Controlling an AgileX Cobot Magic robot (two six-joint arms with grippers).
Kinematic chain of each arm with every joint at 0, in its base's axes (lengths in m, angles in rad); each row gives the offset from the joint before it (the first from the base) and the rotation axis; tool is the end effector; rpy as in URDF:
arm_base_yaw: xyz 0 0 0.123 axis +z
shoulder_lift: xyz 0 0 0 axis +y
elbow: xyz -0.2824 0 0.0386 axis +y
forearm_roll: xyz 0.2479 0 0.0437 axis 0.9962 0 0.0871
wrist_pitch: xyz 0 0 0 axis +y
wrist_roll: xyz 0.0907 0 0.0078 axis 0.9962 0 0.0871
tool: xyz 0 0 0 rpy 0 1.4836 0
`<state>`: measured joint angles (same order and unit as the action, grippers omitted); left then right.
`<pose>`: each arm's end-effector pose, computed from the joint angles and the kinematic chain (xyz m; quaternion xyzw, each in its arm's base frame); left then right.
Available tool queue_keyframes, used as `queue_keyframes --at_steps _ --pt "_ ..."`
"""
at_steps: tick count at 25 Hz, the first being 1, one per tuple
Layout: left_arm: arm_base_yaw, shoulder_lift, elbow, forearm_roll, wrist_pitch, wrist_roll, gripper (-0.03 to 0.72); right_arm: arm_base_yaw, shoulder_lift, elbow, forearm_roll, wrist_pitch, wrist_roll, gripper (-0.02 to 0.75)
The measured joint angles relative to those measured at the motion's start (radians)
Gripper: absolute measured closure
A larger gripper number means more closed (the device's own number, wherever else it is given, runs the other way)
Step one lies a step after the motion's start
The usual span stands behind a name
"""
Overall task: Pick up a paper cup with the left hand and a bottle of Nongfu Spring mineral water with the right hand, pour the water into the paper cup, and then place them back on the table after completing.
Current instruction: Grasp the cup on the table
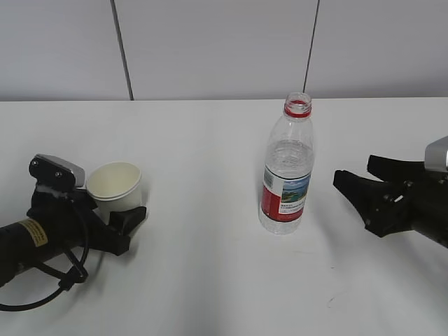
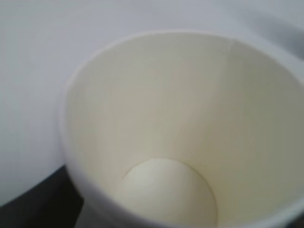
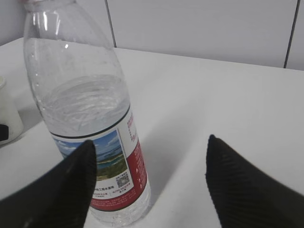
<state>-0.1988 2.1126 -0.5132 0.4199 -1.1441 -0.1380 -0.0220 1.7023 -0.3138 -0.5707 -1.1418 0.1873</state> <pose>0.2806 -0.0910 0.0627 0.2029 0.8007 -0.1989 0.5275 0.2414 0.0394 0.1440 -0.1774 0.7531 0.1699 0.6104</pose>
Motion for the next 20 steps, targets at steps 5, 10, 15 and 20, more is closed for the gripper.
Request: queue_keyframes --at_steps 5,10,15,20 --pt "-0.001 0.0 0.0 0.008 0.0 0.0 0.235 0.0 0.0 0.0 0.015 0.0 0.0 0.206" --pt "-0.001 0.0 0.0 0.009 0.0 0.0 0.249 0.0 0.01 0.0 0.022 -0.002 0.0 0.206" --pt "-0.001 0.0 0.0 0.012 0.0 0.0 0.251 0.0 0.022 0.0 0.024 -0.002 0.0 0.204" --pt "-0.001 0.0 0.0 0.012 0.0 0.0 0.25 0.0 0.022 0.0 0.008 -0.002 0.0 0.108"
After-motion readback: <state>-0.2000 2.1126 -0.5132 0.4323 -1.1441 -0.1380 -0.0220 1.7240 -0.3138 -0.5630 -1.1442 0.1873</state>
